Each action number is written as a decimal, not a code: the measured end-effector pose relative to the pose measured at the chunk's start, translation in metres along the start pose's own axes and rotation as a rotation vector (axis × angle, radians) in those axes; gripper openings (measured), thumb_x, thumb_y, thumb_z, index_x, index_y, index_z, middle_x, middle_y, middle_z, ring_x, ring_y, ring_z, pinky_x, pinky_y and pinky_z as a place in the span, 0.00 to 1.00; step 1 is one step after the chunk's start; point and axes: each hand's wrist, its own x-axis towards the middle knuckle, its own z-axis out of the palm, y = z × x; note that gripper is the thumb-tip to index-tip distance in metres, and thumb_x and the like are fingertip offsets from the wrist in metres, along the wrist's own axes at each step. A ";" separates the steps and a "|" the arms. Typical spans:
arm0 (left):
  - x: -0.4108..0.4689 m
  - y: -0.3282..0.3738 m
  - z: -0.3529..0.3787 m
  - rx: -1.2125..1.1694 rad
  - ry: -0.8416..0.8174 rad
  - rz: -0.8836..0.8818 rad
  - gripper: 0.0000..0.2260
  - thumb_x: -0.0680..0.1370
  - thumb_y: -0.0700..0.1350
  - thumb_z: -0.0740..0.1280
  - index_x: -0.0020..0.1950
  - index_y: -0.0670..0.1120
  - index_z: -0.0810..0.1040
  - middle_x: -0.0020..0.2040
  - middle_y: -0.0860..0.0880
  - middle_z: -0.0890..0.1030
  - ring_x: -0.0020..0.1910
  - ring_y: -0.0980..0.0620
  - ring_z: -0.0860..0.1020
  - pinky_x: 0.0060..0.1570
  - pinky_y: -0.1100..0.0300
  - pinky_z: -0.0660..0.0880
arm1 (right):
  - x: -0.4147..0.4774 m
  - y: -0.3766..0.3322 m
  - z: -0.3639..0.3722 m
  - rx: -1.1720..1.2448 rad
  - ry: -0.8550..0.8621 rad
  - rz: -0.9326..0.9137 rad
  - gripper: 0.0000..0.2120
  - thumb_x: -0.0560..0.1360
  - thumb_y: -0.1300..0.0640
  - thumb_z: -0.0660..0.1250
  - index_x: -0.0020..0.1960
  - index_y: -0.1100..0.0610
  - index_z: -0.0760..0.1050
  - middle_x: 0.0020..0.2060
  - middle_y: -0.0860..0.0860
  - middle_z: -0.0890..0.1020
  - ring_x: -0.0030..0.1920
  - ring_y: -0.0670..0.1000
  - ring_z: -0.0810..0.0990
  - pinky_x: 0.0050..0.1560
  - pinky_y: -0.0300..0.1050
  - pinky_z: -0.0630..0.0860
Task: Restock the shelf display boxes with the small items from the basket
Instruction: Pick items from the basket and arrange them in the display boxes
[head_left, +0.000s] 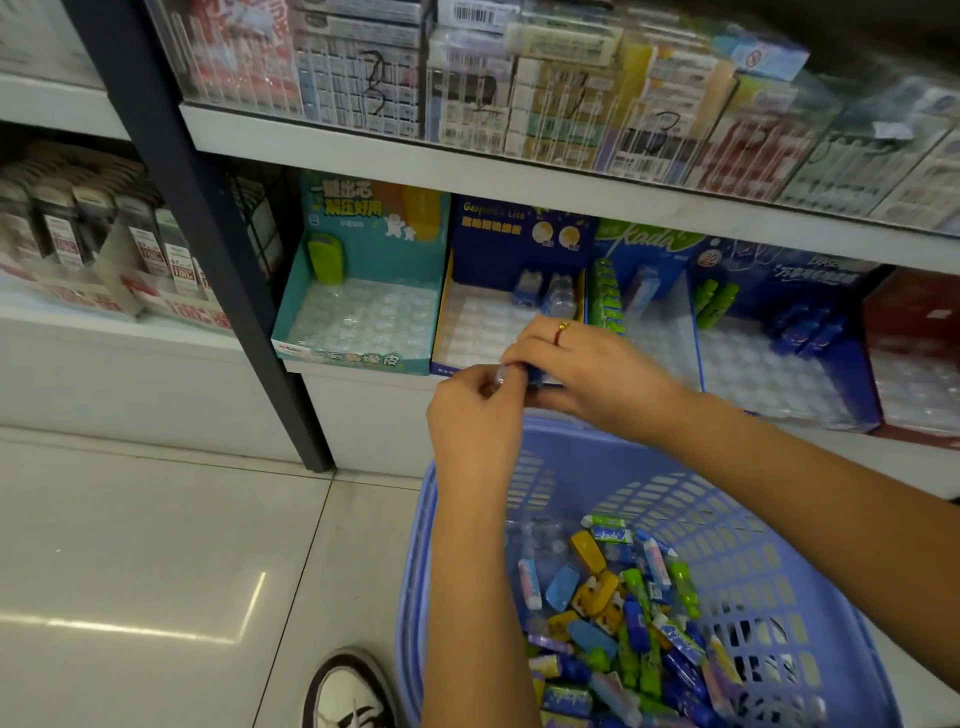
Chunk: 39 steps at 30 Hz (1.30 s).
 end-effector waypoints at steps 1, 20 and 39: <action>0.000 0.001 0.002 0.005 -0.003 0.015 0.12 0.76 0.49 0.64 0.35 0.46 0.80 0.28 0.53 0.76 0.27 0.59 0.71 0.28 0.66 0.65 | 0.002 0.003 -0.003 -0.026 0.010 -0.035 0.15 0.74 0.55 0.70 0.57 0.61 0.77 0.50 0.57 0.79 0.47 0.56 0.79 0.42 0.54 0.78; 0.023 -0.038 0.030 0.398 -0.170 0.313 0.17 0.79 0.43 0.63 0.67 0.40 0.74 0.67 0.46 0.73 0.68 0.50 0.66 0.64 0.68 0.59 | 0.065 0.081 0.027 0.275 0.240 0.555 0.12 0.75 0.62 0.67 0.59 0.63 0.76 0.53 0.58 0.80 0.52 0.55 0.79 0.54 0.38 0.72; 0.025 -0.039 0.030 0.354 -0.162 0.312 0.15 0.80 0.43 0.63 0.65 0.41 0.76 0.65 0.46 0.75 0.66 0.51 0.68 0.65 0.62 0.64 | 0.071 0.086 0.026 -0.076 0.001 0.543 0.12 0.75 0.56 0.67 0.56 0.59 0.77 0.59 0.58 0.75 0.61 0.59 0.71 0.59 0.46 0.63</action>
